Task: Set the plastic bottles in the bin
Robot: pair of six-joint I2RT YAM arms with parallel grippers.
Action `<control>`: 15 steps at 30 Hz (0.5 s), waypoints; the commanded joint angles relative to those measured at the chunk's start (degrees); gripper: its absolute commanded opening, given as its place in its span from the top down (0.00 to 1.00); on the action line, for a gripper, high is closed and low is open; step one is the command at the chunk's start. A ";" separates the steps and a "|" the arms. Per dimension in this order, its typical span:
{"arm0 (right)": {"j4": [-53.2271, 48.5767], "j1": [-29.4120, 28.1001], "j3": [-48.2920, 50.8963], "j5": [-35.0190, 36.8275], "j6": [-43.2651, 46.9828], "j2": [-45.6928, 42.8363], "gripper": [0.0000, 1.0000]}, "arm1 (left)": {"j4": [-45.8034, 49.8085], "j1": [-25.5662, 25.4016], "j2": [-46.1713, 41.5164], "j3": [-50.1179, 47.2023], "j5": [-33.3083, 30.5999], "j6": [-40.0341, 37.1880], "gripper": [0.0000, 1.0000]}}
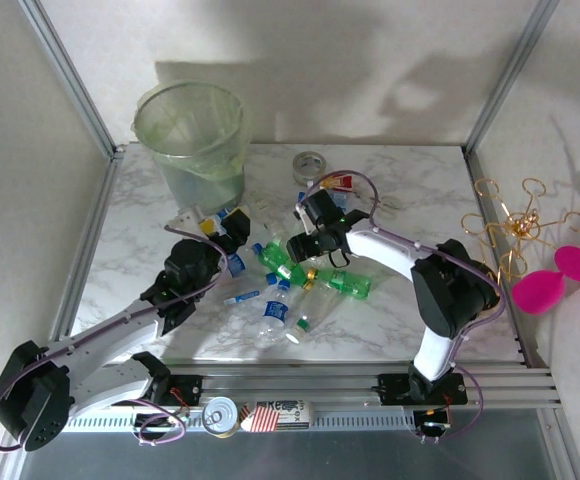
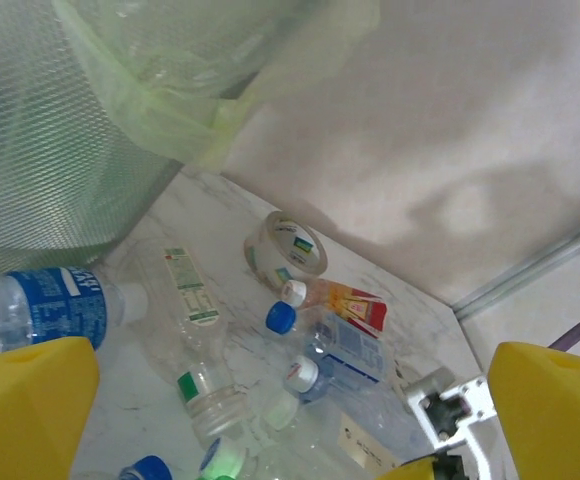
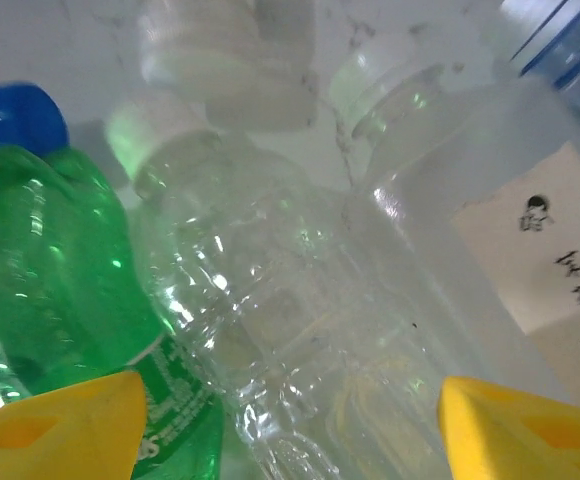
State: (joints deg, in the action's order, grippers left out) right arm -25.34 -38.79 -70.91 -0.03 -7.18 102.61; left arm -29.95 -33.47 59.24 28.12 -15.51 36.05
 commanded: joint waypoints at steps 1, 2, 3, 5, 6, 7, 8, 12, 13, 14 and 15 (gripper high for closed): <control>-4.43 -0.44 -2.56 2.65 3.82 2.33 0.25 | 0.26 1.54 -1.06 -1.05 0.04 -0.11 0.01; -4.60 -0.54 -2.95 2.82 4.12 2.72 0.25 | 0.11 1.85 -0.99 -1.03 0.35 -0.04 0.00; -4.72 -0.67 -3.29 3.01 4.46 3.23 0.26 | -0.09 2.13 -0.92 -1.04 0.59 0.08 0.00; -4.96 -0.72 -3.79 3.19 5.26 4.01 0.26 | -0.49 2.52 -0.71 -1.28 1.07 0.40 0.00; -4.90 -0.70 -3.79 3.65 5.67 4.41 0.25 | -0.71 2.75 -0.56 -1.34 1.30 0.57 0.00; -4.89 -0.68 -3.80 4.28 5.92 4.79 0.24 | -0.78 2.87 -0.47 -1.53 1.42 0.77 0.01; -4.90 -0.74 -3.93 5.04 6.10 5.26 0.24 | -0.96 2.97 -0.37 -1.61 1.60 1.01 0.00; -4.33 -2.17 -3.88 6.03 7.12 6.62 0.21 | -1.51 3.40 -0.35 -2.36 2.15 1.73 0.00; -4.07 -2.34 -3.90 6.22 7.33 6.88 0.21 | -1.51 3.48 -0.36 -2.37 2.23 1.83 0.00; -3.79 -2.51 -3.77 6.70 7.68 7.08 0.20 | -1.44 3.50 -0.44 -2.45 2.32 1.93 0.00; -3.53 -2.74 -3.69 6.97 8.02 7.17 0.20 | -1.43 3.59 -0.60 -2.54 2.41 2.00 0.00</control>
State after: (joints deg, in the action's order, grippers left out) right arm -27.81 -40.05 -74.41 4.95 -1.21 107.50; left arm -30.00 -30.50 59.18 26.28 -14.17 37.17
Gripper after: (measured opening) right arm 0.795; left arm 0.995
